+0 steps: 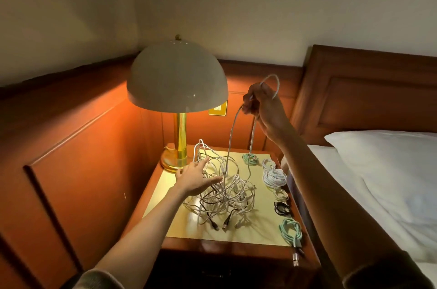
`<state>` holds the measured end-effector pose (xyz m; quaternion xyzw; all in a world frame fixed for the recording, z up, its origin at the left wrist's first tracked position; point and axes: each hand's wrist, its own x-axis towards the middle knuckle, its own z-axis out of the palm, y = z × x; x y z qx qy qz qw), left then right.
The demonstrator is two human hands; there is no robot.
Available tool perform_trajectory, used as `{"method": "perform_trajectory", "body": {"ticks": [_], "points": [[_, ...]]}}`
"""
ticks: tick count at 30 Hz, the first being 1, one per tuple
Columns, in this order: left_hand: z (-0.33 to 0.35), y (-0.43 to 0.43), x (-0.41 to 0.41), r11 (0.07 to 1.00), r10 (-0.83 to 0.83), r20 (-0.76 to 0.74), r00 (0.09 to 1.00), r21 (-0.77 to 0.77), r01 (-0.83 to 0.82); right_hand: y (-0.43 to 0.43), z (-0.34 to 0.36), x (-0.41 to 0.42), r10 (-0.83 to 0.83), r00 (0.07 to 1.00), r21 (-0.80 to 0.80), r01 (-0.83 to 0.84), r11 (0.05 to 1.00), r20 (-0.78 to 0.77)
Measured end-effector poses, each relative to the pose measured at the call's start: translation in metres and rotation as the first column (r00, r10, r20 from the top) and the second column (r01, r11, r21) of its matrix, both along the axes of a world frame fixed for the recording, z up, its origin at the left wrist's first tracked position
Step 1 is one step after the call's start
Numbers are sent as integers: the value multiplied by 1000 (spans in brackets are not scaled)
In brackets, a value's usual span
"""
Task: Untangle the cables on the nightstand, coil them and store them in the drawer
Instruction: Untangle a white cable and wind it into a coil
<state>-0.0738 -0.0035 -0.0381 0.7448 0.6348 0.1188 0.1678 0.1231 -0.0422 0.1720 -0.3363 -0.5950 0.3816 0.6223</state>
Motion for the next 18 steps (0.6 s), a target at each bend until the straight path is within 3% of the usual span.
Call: {"method": "perform_trajectory", "body": {"ticks": [3, 5, 7, 11, 14, 16, 18], "points": [[21, -13, 3, 989, 49, 208, 977, 130, -77, -6, 9, -2, 73, 993, 15, -71, 997, -93], [34, -24, 14, 950, -55, 447, 893, 298, -90, -8, 14, -4, 110, 980, 34, -106, 994, -164], [50, -33, 33, 934, -201, 513, 835, 357, 6, -10, 19, -8, 149, 967, 48, -142, 989, -207], [69, -33, 81, 960, -251, 456, 854, 230, 159, -14, 33, -19, 220, 933, 50, -215, 975, -285], [65, -20, 100, 980, -191, 630, 753, 80, 182, -17, 41, -20, 242, 919, 73, -231, 970, -310], [70, -13, 102, 993, -114, 705, 700, 69, 92, -22, 42, -15, 224, 930, 70, -213, 975, -290], [84, -12, 98, 994, -79, 810, 581, 105, -11, -28, 42, -5, 197, 943, 67, -186, 980, -268]]}}
